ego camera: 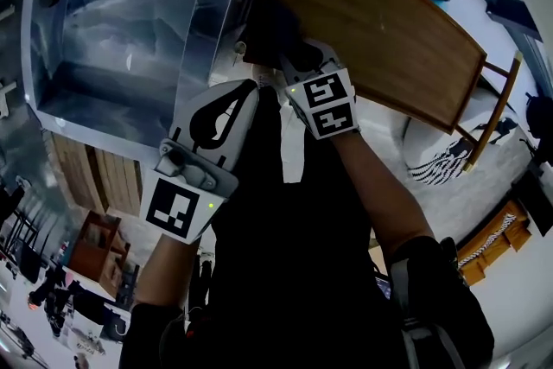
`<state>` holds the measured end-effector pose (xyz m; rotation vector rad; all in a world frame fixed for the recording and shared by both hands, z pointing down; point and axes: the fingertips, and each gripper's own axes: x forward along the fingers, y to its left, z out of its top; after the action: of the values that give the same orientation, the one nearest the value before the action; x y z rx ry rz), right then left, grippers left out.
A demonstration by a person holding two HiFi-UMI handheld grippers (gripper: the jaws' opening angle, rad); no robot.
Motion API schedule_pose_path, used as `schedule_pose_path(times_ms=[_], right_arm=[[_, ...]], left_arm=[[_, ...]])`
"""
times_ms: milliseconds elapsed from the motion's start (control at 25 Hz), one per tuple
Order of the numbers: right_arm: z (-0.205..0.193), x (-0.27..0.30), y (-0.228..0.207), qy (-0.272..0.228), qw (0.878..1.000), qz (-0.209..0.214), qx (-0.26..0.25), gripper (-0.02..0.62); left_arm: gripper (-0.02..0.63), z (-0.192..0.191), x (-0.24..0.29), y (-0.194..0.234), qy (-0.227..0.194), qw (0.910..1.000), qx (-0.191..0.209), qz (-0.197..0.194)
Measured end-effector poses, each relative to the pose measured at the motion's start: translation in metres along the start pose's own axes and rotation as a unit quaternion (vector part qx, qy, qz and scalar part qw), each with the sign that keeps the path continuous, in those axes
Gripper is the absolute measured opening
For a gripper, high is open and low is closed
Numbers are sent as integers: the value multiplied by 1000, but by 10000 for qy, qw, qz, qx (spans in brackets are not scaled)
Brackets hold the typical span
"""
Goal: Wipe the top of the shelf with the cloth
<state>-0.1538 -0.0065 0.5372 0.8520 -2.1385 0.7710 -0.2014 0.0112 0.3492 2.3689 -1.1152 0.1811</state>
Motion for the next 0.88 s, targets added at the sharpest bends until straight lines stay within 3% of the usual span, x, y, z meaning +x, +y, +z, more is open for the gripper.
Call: schedule_pose_path(times_ms=[320, 880], right_arm=[[-7, 8, 0, 128, 9999, 1, -48, 77], [-49, -29, -47, 159, 9988, -295, 360, 77]], left_arm=[[18, -4, -1, 3, 28, 10000, -21, 10], [18, -8, 40, -43, 251, 9986, 256, -401]])
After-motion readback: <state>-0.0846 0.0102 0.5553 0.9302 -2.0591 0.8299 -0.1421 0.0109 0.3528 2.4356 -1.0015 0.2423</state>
